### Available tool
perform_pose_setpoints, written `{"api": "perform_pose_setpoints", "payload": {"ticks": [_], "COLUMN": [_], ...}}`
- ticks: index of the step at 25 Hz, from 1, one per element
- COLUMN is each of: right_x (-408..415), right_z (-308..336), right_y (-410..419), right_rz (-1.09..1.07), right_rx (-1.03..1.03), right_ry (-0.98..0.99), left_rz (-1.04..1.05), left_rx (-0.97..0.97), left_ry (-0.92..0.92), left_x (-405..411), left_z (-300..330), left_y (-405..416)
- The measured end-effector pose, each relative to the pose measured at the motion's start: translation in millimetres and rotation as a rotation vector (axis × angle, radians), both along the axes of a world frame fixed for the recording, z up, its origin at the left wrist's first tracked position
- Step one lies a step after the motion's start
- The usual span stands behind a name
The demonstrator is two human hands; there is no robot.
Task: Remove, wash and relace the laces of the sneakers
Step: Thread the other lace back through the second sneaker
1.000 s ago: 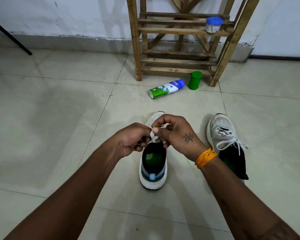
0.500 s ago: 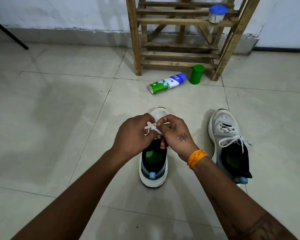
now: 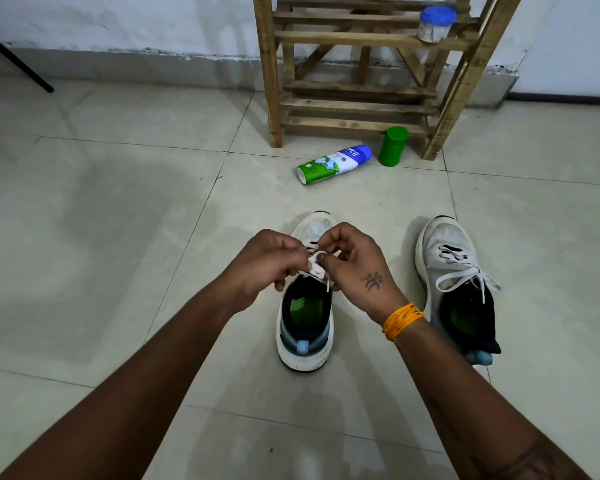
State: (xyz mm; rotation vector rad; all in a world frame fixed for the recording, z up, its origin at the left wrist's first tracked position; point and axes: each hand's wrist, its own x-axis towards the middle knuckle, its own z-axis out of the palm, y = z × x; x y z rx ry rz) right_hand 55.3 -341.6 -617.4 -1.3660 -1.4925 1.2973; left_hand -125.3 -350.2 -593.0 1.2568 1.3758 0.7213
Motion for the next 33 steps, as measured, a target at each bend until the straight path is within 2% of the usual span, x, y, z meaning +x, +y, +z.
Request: {"api": "perform_pose_setpoints", "payload": {"ticks": [2, 5, 8, 11, 13, 16, 20, 23, 28, 33], "right_x": [0.1, 3.2, 3.8, 4.1, 10.0, 26.2, 39.1, 39.8, 40.5, 38.0], "right_z": [-2.8, 5.0, 11.3, 3.6, -3.9, -18.9, -32.1, -30.5, -32.8, -24.9], "right_y": [-5.4, -14.5, -21.3, -20.7, -18.1, -17.2, -22.8, -23.9, -22.9, -21.6], "right_rz": [-0.033, -0.118, -0.029, -0.047, -0.083, -0.088, -0.050, -0.065, -0.074, -0.200], "right_rx": [0.138, 0.347, 0.279, 0.318, 0.355, 0.375, 0.316, 0.334, 0.352, 0.421], "right_ry": [-0.074, -0.114, -0.077, -0.111, -0.145, -0.311, -0.502, -0.541, -0.535, -0.403], "left_rz": [0.036, 0.082, 0.046, -0.021, -0.037, -0.112, -0.123, -0.103, -0.082, 0.154], "left_rx": [-0.112, -0.161, -0.127, 0.003, 0.207, 0.511, 0.583, 0.570, 0.492, 0.362], "left_ry": [-0.124, -0.146, -0.108, 0.036, 0.230, 0.474, 0.582, 0.623, 0.570, 0.286], "left_x": [2.4, 4.1, 0.9, -0.2, -5.6, -21.7, -37.2, -40.9, -36.3, -34.3], "left_z": [2.1, 2.0, 3.9, 4.5, -5.3, -26.4, -44.2, -50.4, -51.6, -32.5], "left_y": [0.6, 1.9, 1.5, 1.3, 1.3, -0.8, -2.8, -1.1, -3.3, -11.5]}}
